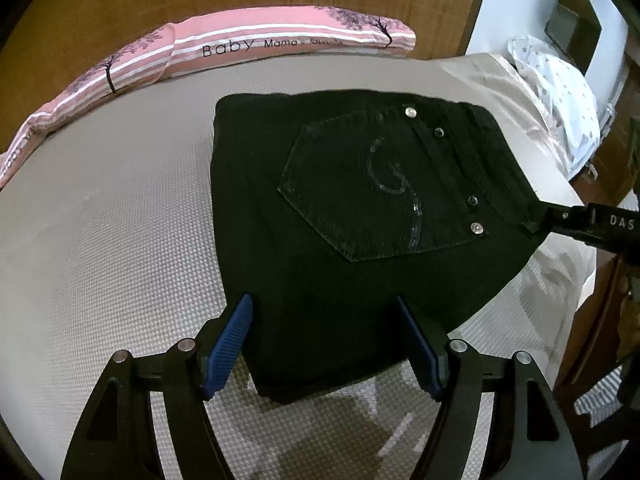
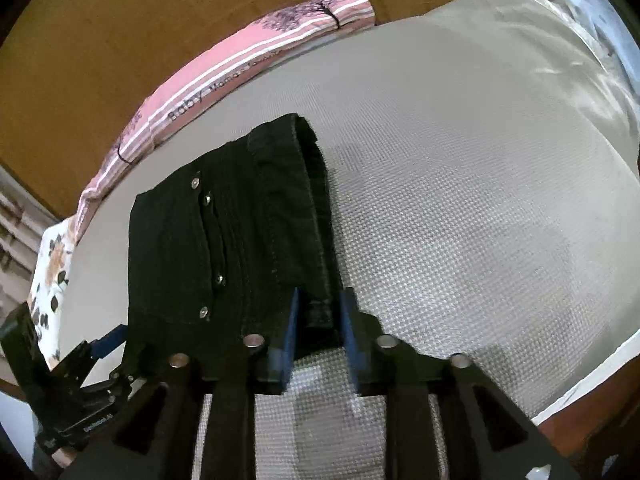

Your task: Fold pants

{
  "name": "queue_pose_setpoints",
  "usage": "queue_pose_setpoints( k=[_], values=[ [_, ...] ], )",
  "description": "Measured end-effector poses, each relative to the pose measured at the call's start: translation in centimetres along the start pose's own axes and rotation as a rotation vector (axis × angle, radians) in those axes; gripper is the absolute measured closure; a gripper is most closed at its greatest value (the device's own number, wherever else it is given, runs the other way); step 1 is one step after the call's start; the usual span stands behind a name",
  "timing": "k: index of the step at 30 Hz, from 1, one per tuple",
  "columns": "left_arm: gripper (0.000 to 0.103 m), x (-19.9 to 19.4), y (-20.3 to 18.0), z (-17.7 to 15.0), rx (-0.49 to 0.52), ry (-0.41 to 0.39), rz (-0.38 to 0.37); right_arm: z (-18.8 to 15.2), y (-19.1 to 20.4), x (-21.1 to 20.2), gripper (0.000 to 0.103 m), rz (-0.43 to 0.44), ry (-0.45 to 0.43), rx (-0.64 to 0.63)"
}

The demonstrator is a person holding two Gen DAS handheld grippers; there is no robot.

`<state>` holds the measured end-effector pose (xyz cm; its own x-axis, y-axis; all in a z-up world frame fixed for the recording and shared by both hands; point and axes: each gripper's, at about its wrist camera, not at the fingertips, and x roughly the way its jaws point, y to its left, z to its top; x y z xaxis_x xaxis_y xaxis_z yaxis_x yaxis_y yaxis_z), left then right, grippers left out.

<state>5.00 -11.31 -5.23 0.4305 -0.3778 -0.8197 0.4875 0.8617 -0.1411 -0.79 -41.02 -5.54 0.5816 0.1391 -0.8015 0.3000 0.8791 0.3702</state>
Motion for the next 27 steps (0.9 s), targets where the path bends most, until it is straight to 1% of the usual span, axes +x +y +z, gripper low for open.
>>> queue_pose_setpoints(
  k=[3,7,12,15,18,20,22,24,27],
  values=[
    [0.030,-0.4,0.2,0.1,-0.012,-0.007,0.024,0.0,-0.1,0.0,0.074,0.006,-0.003,0.005],
    [0.030,-1.3,0.6,0.3,-0.026,-0.028,0.059,0.2,-0.5,0.2,0.068,0.009,0.000,0.031],
    [0.030,-1.8,1.7,0.6,-0.057,-0.028,0.116,0.2,-0.6,0.2,0.063,0.002,0.004,0.040],
    [0.030,-1.7,2.5,0.6,-0.084,-0.019,0.125,0.2,-0.5,0.3,0.061,-0.002,0.003,0.042],
    [0.030,-1.6,3.2,0.5,-0.113,-0.007,0.127,0.3,-0.3,0.3,0.061,-0.010,0.002,0.029],
    [0.030,-1.5,3.7,0.3,-0.133,0.007,0.114,0.4,-0.3,0.2,0.060,-0.012,0.003,0.019],
    [0.030,-1.4,4.4,0.2,-0.157,0.020,0.089,0.5,-0.4,0.3,0.058,-0.016,0.008,0.006],
    [0.030,-1.3,4.9,0.2,-0.178,0.027,0.084,0.5,-0.6,0.3,0.053,-0.016,0.014,0.006],
    [0.030,-1.0,5.7,0.1,-0.209,0.043,0.067,0.8,-0.9,0.3,0.053,0.000,0.032,0.010]
  ],
)
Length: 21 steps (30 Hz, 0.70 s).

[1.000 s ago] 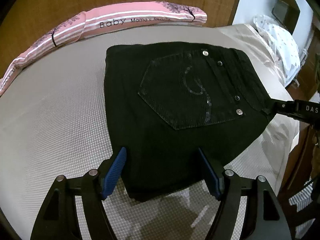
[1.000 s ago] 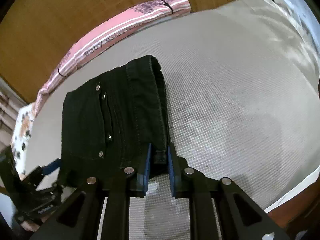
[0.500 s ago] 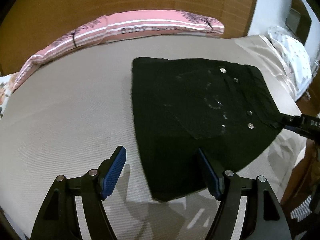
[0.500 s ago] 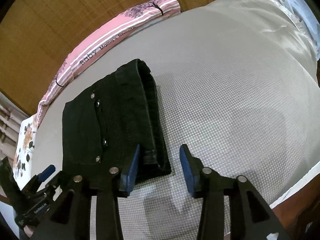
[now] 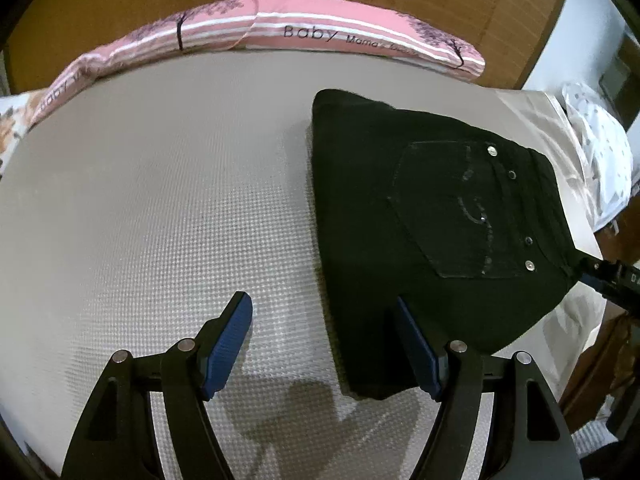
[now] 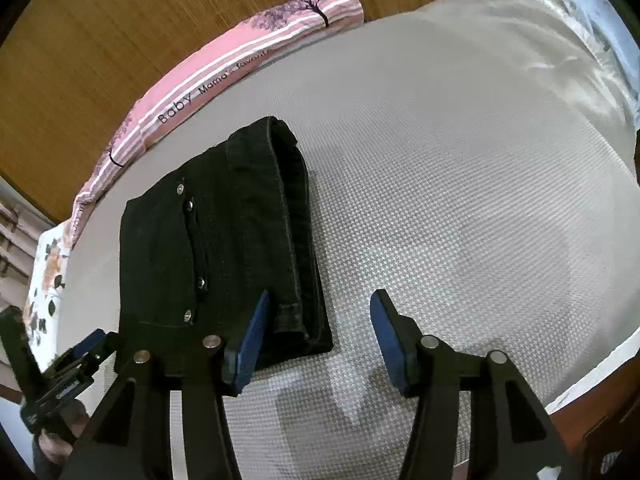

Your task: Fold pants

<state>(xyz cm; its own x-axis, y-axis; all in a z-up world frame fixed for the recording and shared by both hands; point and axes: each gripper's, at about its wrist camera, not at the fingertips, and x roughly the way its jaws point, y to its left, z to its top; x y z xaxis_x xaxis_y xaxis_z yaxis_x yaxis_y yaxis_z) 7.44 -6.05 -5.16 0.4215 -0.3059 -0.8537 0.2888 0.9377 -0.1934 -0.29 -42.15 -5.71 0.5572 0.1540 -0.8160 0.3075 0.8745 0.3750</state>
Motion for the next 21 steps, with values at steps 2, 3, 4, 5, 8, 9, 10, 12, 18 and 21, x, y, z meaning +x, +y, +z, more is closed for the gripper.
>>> queue_pose_setpoints(
  k=[2,3,4,5,8,9,10,12,18,21],
  values=[
    [0.030,0.2,0.3,0.0,-0.011,0.012,-0.011,0.3,0.1,0.0,0.053,0.002,0.013,-0.017],
    [0.030,0.4,0.5,0.1,-0.018,0.021,-0.017,0.5,0.2,-0.1,0.053,0.001,0.016,-0.028],
    [0.030,0.5,0.6,0.1,-0.025,0.027,-0.021,0.7,0.3,-0.1,0.053,-0.003,0.023,-0.043],
    [0.030,0.6,0.7,0.1,-0.032,0.032,-0.029,0.9,0.4,-0.1,0.053,-0.007,0.028,-0.052],
    [0.030,1.0,1.0,0.4,-0.048,0.047,-0.054,1.4,0.7,0.1,0.052,-0.014,0.044,-0.071],
    [0.030,1.2,1.2,0.5,-0.059,0.055,-0.073,1.7,0.7,0.2,0.052,-0.013,0.050,-0.074],
    [0.030,1.3,1.3,0.6,-0.066,0.061,-0.088,1.9,0.6,0.3,0.051,-0.004,0.057,-0.075],
    [0.030,1.7,1.7,0.8,-0.089,0.078,-0.124,2.3,0.6,0.5,0.051,0.026,0.073,-0.082],
    [0.030,2.2,2.6,1.6,-0.150,0.086,-0.202,3.3,-0.2,1.7,0.049,0.138,0.127,-0.050],
    [0.030,2.5,2.8,2.0,-0.180,0.100,-0.266,3.5,-0.4,2.5,0.049,0.175,0.142,-0.055]
  ],
)
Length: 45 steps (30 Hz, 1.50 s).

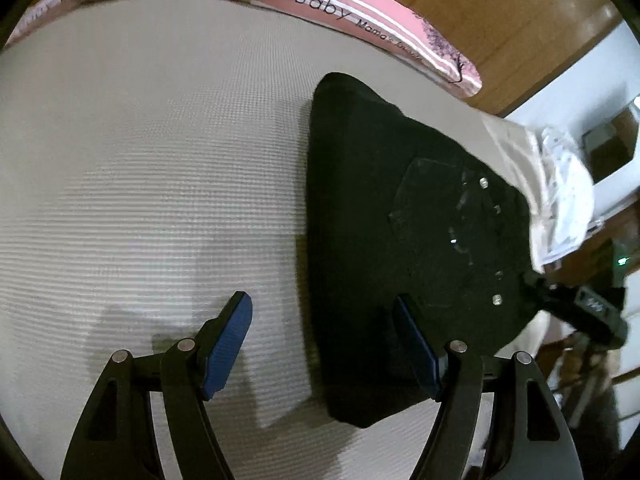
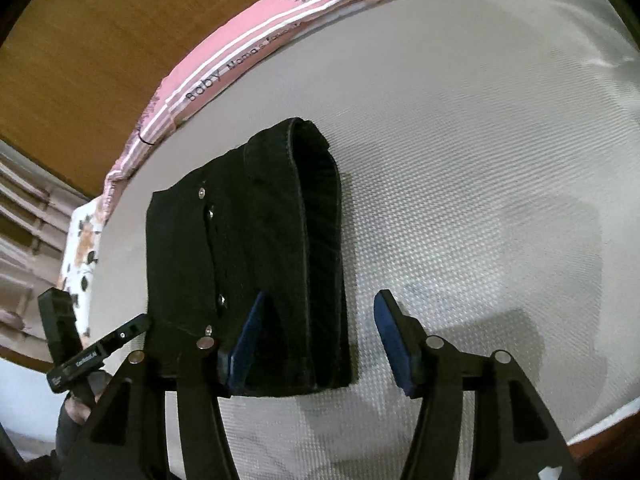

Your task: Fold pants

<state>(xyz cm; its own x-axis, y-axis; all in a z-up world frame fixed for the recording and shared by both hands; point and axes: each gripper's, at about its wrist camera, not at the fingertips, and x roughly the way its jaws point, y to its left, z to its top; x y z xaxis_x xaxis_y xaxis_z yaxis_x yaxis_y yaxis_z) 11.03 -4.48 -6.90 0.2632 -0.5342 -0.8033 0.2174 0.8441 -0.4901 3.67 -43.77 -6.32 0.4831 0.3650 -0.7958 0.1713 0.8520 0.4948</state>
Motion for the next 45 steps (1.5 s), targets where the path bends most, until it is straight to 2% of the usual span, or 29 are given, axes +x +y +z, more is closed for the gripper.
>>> queue_pose_setpoints(
  k=[3,12,25,30,34,36,37,38,40,42,45],
  values=[
    [0.030,0.3,-0.2,0.4,-0.004,0.014,-0.040,0.3,-0.3,0.5,0.048,0.034,0.002,0.002],
    [0.030,1.0,-0.4,1.1,-0.005,0.035,-0.093,1.5,-1.9,2.0,0.045,0.152,0.051,0.000],
    [0.030,2.1,0.5,3.3,-0.046,0.081,-0.263,4.4,-3.5,4.7,0.045,0.369,0.125,0.014],
    [0.030,2.8,0.7,4.3,-0.077,0.096,-0.330,5.1,-3.0,5.7,0.044,0.412,0.154,0.005],
    [0.030,3.1,-0.2,4.4,-0.037,0.088,-0.324,4.9,-2.3,6.0,0.044,0.428,0.167,-0.026],
    [0.035,3.2,-0.9,4.2,0.000,0.075,-0.290,4.7,-2.0,6.0,0.045,0.425,0.161,-0.033],
    [0.043,3.1,-1.0,4.0,0.014,0.068,-0.267,4.6,-1.9,6.0,0.048,0.418,0.159,-0.032],
    [0.052,3.1,-1.0,3.9,0.022,0.063,-0.248,4.5,-2.1,5.9,0.055,0.406,0.152,-0.024],
    [0.060,3.1,-0.5,4.0,0.002,0.061,-0.240,4.3,-2.5,5.9,0.060,0.413,0.140,0.021],
    [0.063,3.3,0.0,4.2,-0.036,0.071,-0.248,4.1,-2.4,5.9,0.063,0.401,0.125,0.030],
    [0.067,3.2,-0.7,4.2,0.000,0.064,-0.197,3.9,-1.7,5.8,0.068,0.357,0.097,0.042]
  ],
)
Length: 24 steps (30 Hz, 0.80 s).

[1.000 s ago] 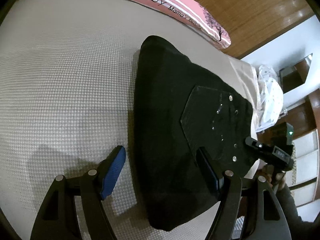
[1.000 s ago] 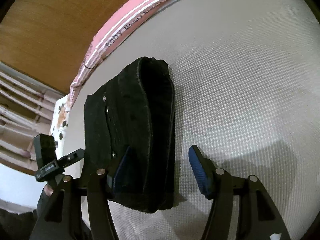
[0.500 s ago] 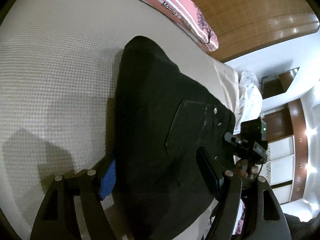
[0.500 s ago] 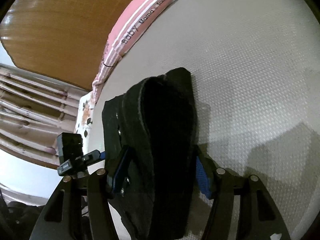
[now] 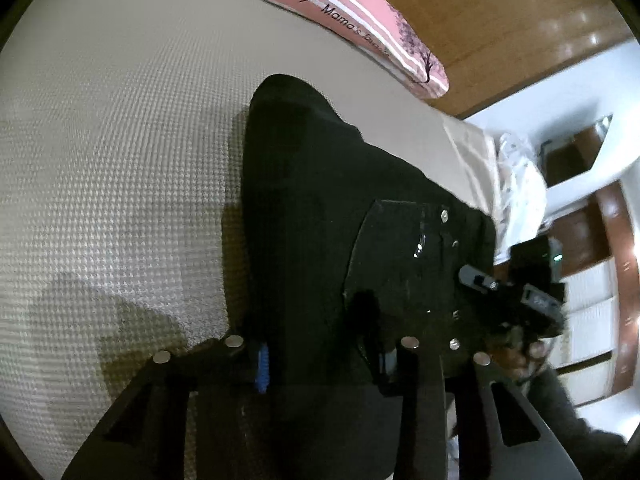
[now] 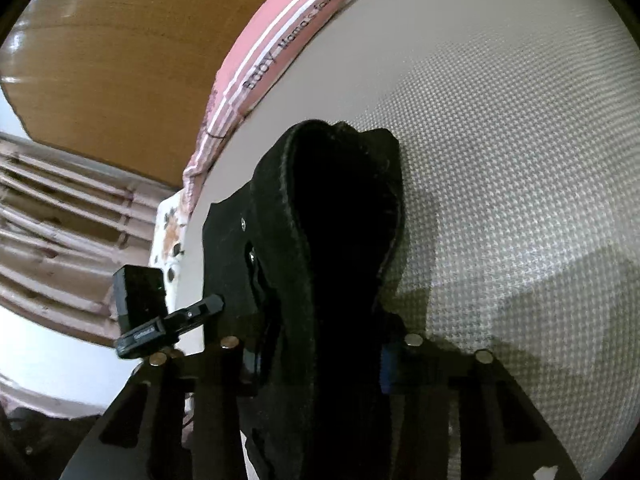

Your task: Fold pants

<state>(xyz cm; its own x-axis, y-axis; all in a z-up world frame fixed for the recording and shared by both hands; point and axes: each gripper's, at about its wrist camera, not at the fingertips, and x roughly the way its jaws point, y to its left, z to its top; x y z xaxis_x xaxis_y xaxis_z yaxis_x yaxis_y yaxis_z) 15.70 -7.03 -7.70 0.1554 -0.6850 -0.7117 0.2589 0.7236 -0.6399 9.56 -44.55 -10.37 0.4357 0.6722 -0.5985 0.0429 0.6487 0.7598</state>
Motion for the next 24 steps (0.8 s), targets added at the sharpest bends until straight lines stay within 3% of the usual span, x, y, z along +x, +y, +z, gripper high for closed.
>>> queue_pose_setpoints(
  k=[3,8,18,24],
  values=[
    [0.073,0.0,-1.0,-0.3,0.033,-0.021,0.043,-0.3,1.0,0.0,0.070,-0.062,-0.023,-0.030],
    [0.086,-0.3,-2.2,-0.2,0.057,-0.047,0.056,-0.6,1.4,-0.3,0.073,-0.067,-0.070,0.052],
    [0.088,-2.6,-2.7,-0.1,0.056,-0.086,0.004,-0.8,5.2,-0.8,0.075,-0.064,-0.100,0.050],
    [0.089,-5.1,-2.0,0.5,0.066,-0.126,0.031,-0.3,8.1,1.2,0.075,-0.052,-0.075,0.013]
  ],
)
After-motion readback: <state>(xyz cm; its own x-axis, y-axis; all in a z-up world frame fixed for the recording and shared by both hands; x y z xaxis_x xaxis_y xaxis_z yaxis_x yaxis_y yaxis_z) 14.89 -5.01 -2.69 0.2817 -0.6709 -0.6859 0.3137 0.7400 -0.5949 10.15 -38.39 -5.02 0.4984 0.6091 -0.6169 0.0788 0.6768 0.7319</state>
